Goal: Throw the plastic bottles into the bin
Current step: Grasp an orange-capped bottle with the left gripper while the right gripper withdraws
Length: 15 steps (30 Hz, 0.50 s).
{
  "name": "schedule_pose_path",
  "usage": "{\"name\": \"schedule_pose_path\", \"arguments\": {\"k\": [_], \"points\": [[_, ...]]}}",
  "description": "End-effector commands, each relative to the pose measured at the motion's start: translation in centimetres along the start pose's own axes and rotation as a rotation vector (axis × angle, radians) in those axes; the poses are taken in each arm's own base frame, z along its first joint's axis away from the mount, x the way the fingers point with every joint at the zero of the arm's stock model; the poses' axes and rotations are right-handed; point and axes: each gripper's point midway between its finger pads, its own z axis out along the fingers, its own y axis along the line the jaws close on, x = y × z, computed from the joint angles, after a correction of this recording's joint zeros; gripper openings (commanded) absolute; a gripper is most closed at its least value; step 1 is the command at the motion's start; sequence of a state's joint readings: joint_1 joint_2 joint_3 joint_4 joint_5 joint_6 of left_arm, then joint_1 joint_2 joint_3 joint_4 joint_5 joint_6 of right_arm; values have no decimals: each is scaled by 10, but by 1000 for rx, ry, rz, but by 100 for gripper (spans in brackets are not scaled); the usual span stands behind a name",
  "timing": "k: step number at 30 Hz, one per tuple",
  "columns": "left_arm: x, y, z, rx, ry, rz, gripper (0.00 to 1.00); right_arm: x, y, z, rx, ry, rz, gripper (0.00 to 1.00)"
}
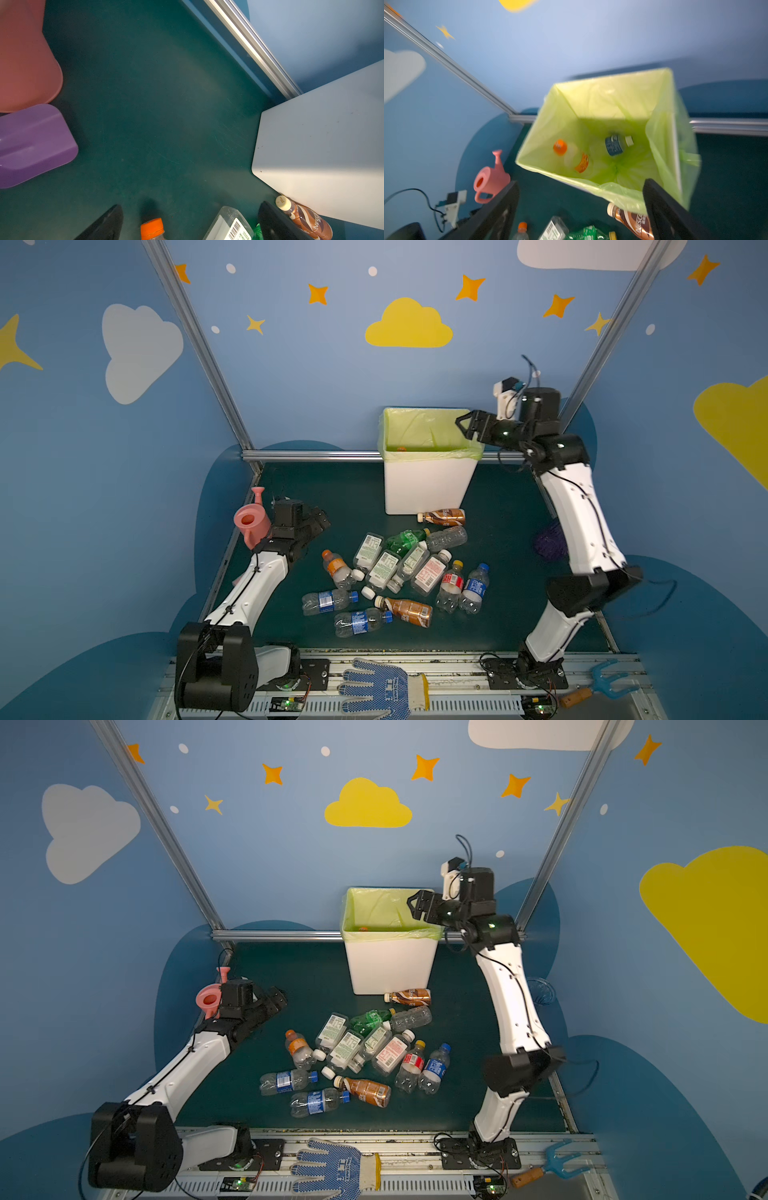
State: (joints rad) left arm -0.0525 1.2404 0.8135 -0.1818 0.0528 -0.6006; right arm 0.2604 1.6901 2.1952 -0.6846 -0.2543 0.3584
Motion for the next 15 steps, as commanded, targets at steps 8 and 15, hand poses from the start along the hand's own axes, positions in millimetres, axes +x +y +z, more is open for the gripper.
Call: {"name": "schedule_pose_path", "arguments": {"k": [8, 15], "points": [[21, 2, -18, -61, 112, -34, 100, 20, -50, -48, 105, -86, 49, 94], [65, 1, -27, -96, 242, -4, 100, 142, -124, -52, 271, 100, 198, 95]]}}
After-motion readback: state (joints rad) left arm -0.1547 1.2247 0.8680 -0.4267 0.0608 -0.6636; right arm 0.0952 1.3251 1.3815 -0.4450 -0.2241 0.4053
